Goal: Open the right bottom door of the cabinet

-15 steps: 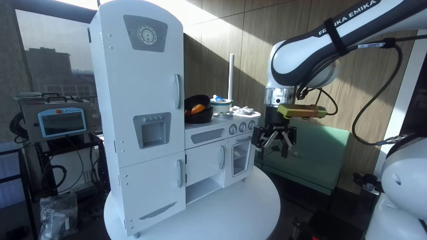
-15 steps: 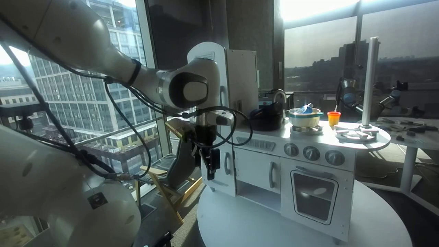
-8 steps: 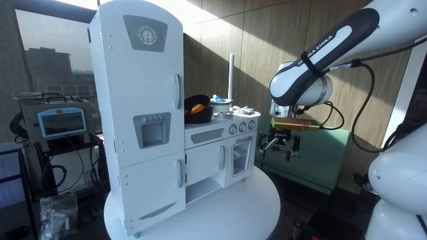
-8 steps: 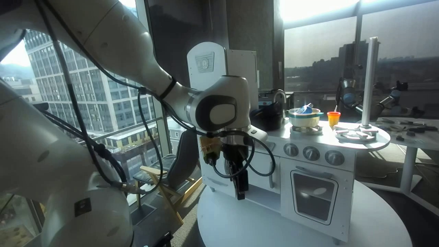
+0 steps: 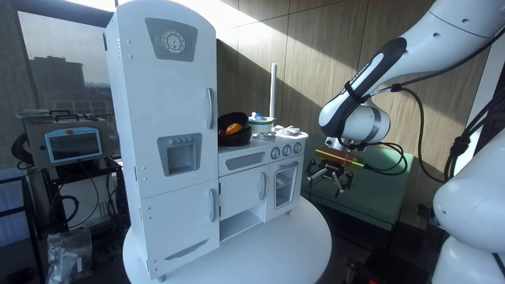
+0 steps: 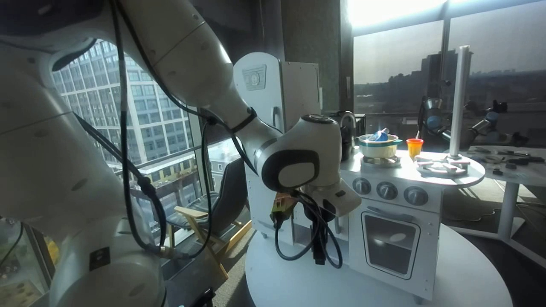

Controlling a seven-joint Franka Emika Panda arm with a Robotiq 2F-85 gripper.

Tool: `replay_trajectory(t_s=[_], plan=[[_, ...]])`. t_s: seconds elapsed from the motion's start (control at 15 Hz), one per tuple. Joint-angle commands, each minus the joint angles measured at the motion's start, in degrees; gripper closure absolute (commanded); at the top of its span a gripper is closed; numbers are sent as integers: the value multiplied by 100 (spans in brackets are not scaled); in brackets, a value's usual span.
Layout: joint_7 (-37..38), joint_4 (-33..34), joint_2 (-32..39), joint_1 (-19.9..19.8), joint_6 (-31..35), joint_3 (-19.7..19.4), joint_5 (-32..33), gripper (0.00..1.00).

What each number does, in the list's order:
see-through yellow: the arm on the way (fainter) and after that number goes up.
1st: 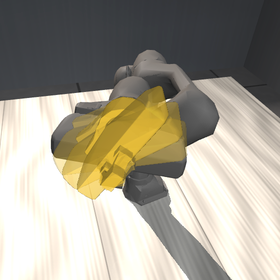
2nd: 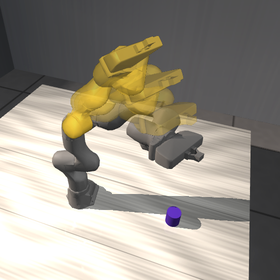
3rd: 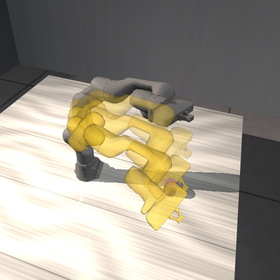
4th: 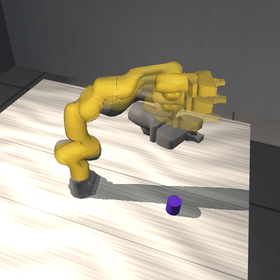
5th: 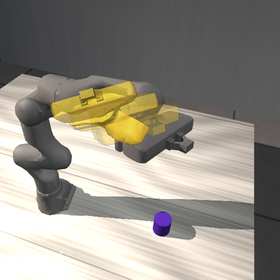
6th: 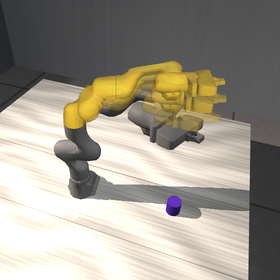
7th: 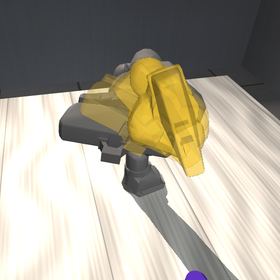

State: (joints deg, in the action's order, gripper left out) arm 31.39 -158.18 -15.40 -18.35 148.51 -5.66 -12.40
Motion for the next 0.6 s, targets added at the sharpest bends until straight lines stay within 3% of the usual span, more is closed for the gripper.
replay_trajectory(t_s=[0.0,0.27,0.53], plan=[[237,432,578,307,645,-196,-920,0],[444,1097,1287,465,1114,-194,-1377,0],[710,1788,1883,528,1436,-260,-1300,0]])
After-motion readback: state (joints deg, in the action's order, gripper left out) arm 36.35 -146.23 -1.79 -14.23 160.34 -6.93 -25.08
